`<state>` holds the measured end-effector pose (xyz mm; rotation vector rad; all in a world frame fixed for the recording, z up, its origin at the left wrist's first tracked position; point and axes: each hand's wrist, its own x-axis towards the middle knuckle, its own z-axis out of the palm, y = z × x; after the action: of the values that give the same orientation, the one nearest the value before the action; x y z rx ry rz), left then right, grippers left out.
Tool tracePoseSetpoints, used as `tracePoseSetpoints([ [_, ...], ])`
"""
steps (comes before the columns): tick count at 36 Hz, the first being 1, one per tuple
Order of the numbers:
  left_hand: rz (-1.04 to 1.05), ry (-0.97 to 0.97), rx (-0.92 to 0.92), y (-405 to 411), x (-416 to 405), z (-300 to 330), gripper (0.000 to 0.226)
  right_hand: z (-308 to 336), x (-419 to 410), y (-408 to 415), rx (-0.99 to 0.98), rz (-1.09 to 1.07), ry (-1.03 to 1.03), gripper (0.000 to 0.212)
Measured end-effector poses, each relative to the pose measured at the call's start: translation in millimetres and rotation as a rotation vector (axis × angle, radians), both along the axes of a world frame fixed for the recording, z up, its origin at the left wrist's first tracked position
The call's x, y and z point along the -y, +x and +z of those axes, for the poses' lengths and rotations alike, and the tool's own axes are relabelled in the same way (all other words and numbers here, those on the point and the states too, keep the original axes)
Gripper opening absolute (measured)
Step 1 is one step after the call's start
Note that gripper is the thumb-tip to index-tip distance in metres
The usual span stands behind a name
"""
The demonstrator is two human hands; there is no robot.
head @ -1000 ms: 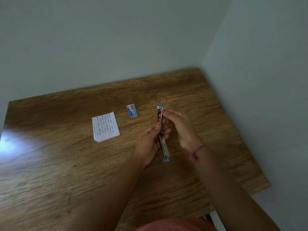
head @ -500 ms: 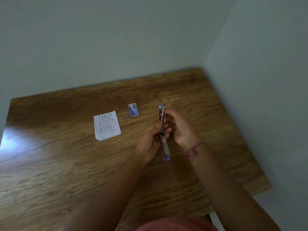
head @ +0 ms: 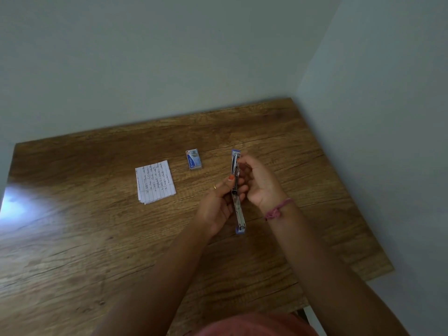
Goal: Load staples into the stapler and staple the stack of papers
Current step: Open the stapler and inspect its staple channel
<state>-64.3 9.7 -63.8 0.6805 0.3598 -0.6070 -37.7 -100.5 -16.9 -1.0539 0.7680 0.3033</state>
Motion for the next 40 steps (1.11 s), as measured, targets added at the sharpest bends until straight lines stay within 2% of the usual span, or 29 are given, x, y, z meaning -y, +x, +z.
tracePoseSetpoints([
  [13, -0.024, 0.02, 0.011, 2.5, -1.3, -0.6, 0.022, 0.2, 1.6, -5.3, 0.04, 0.009, 0.053, 0.007],
  [16, -0.028, 0.03, 0.013, 3.2, -0.4, 0.1, 0.021, -0.1, 1.5, -6.3, 0.047, -0.005, 0.058, 0.011],
  [22, -0.026, 0.06, 0.026, 3.3, 0.9, 1.1, 0.019, -1.8, 2.4, -7.5, 0.069, 0.007, 0.026, 0.001],
  [29, -0.008, 0.091, 0.01, 3.1, 2.7, -0.7, 0.017, 4.6, 2.4, -2.7, 0.025, 0.042, -0.062, 0.011],
  [34, 0.012, 0.09, 0.012, 2.4, 4.3, -0.5, 0.021, 3.6, 1.5, -2.1, -0.004, 0.091, -0.065, 0.005],
  [40, 0.028, 0.071, -0.014, 2.2, 5.0, 2.7, 0.021, -2.8, 1.7, -6.5, -0.031, 0.102, -0.05, 0.015],
])
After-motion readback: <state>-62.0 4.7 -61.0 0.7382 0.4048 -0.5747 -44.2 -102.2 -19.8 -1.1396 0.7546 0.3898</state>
